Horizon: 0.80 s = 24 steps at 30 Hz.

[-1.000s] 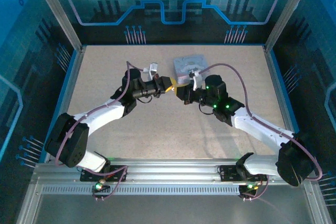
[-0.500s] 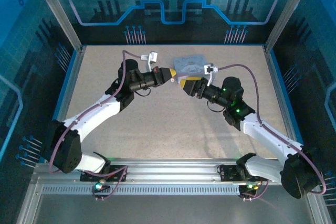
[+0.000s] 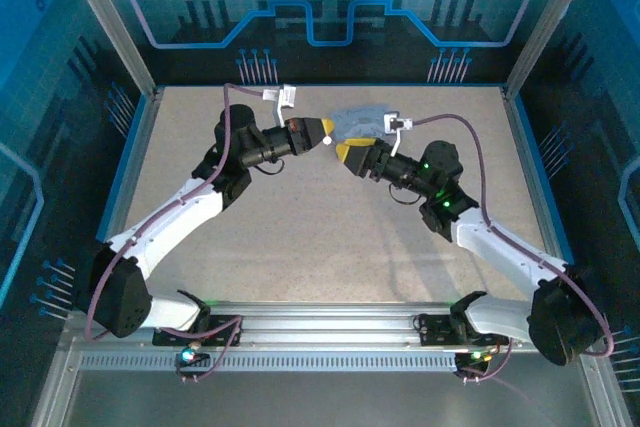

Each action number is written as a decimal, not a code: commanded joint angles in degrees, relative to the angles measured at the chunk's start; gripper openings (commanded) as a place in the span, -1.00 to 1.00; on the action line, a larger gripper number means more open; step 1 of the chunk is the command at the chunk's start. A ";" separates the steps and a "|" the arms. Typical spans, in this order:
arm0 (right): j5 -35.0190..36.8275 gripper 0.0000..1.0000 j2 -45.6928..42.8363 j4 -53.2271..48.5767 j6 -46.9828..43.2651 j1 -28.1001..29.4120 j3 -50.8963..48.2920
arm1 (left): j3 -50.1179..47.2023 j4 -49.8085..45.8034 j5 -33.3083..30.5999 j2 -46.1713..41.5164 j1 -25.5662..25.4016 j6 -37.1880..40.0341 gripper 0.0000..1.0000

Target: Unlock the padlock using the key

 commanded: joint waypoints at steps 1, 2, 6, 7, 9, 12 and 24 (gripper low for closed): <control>-1.48 0.22 1.87 3.22 0.22 1.24 2.94 | 1.68 1.02 0.74 -1.38 -0.87 2.03 -1.00; -1.50 0.19 2.39 3.24 0.09 1.51 3.27 | 1.63 1.09 0.68 -1.38 -0.88 1.98 -1.00; -1.19 0.08 4.05 3.81 0.53 2.21 3.89 | 1.22 1.59 0.44 -1.28 -0.96 1.66 -1.00; -1.22 0.04 4.36 3.84 0.65 2.37 3.89 | 1.15 1.87 0.39 -1.20 -0.89 1.43 -1.00; -0.93 -0.03 4.66 4.01 0.96 2.49 3.67 | 1.13 2.32 0.48 -1.03 -0.93 1.08 -1.00; 0.19 -0.11 4.46 4.55 1.25 2.49 3.00 | 1.04 2.43 0.43 -0.98 -0.95 0.97 -1.00; 0.66 -0.37 5.14 4.63 1.98 2.57 3.26 | 0.51 3.33 0.29 -0.85 -0.96 0.38 -1.00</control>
